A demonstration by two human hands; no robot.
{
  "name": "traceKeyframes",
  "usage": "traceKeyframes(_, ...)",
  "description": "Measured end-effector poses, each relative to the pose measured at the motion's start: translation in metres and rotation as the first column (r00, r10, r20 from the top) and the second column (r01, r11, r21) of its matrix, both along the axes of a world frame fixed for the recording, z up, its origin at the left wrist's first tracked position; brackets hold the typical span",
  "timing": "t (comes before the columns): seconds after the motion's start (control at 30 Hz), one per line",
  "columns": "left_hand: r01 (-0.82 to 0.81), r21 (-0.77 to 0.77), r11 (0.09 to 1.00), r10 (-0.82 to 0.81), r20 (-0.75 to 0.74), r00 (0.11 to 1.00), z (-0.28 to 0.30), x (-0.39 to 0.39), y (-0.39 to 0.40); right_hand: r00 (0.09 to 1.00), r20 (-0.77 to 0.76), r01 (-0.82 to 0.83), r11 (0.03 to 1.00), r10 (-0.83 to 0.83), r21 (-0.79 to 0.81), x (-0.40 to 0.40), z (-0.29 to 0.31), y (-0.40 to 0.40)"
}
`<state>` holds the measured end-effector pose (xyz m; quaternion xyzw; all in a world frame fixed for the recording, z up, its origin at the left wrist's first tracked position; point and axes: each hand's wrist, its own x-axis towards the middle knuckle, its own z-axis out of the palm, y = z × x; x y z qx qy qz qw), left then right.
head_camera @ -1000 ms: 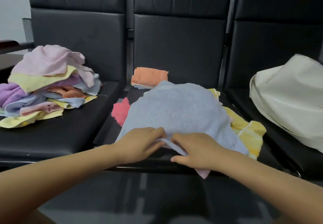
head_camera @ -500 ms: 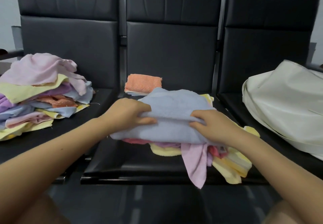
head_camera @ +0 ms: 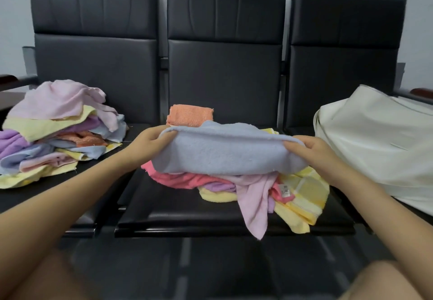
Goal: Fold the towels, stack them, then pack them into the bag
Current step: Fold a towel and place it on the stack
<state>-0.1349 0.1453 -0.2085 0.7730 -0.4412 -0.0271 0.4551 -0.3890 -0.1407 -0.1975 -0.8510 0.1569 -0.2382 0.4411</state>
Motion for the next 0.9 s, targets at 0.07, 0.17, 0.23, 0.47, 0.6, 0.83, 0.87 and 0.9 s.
traceKeyframes(0.07,0.007,-0.043,0.999,-0.011,-0.094,0.995,0.002,-0.015,0.002,0.999,0.032,-0.030,0.984,0.024,0.176,-0.006,-0.002,0.007)
traceKeyframes(0.17,-0.030,-0.072,0.997,0.022,-0.112,0.993,0.001,-0.034,0.003,1.000,-0.024,-0.003,0.993,0.006,0.121,-0.013,-0.001,0.024)
traceKeyframes(0.23,-0.057,-0.029,0.998,0.054,-0.076,0.996,-0.002,-0.044,0.006,0.995,-0.097,0.028,0.998,-0.022,0.062,-0.018,-0.004,0.028)
traceKeyframes(0.47,-0.038,0.353,0.935,0.078,-0.098,0.992,-0.029,-0.069,0.025,0.845,-0.535,-0.103,0.984,0.011,-0.144,-0.033,-0.024,0.042)
traceKeyframes(0.6,0.102,0.556,0.825,-0.057,-0.097,0.994,-0.036,-0.081,0.028,0.765,-0.635,-0.231,0.966,0.105,-0.119,-0.037,-0.025,0.049)
traceKeyframes(0.83,-0.005,0.313,0.950,0.034,-0.090,0.995,-0.004,-0.042,0.029,0.979,-0.188,-0.054,0.988,0.082,0.147,-0.022,-0.007,0.022)
traceKeyframes(0.87,-0.026,0.288,0.957,0.055,-0.096,0.994,-0.003,-0.036,0.028,0.990,-0.131,-0.036,0.984,0.059,0.175,-0.018,-0.004,0.018)
traceKeyframes(0.9,-0.044,0.275,0.961,0.074,-0.097,0.993,-0.002,-0.031,0.026,0.995,-0.093,-0.004,0.985,0.020,0.170,-0.012,-0.002,0.015)
